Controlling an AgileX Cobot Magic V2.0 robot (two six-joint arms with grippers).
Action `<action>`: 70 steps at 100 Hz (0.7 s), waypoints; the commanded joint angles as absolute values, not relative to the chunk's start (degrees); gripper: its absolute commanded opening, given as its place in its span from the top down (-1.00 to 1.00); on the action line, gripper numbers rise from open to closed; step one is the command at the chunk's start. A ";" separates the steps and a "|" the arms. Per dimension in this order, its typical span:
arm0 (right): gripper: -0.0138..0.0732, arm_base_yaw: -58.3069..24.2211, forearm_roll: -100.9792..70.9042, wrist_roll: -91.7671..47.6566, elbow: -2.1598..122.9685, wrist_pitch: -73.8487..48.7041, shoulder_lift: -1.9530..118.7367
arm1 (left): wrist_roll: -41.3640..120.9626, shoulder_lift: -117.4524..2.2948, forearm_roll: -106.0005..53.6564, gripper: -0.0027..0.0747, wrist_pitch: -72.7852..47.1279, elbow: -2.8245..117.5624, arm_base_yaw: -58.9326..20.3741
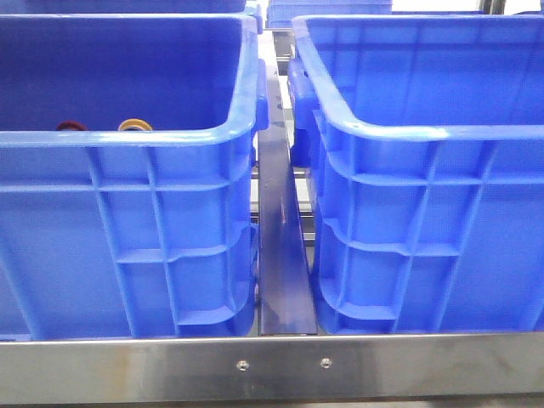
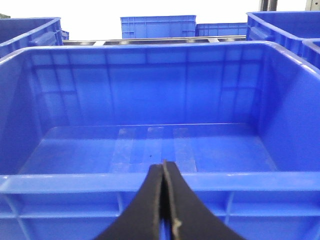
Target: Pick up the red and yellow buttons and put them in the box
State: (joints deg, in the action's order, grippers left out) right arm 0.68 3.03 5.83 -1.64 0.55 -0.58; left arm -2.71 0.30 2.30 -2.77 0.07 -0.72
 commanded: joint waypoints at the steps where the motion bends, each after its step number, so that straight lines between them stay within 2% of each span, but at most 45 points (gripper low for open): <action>1: 0.92 0.84 3.57 5.82 -1.87 5.42 -1.78 | -2.90 2.04 1.81 0.98 1.23 -1.07 -0.96; 48: 0.92 0.84 3.57 5.82 -1.87 5.42 -1.78 | -2.90 2.04 2.06 0.98 1.23 -1.07 -0.96; 70: 0.92 0.84 3.57 5.82 -1.87 5.42 -1.78 | -2.90 2.04 1.94 0.98 -0.66 3.65 -0.96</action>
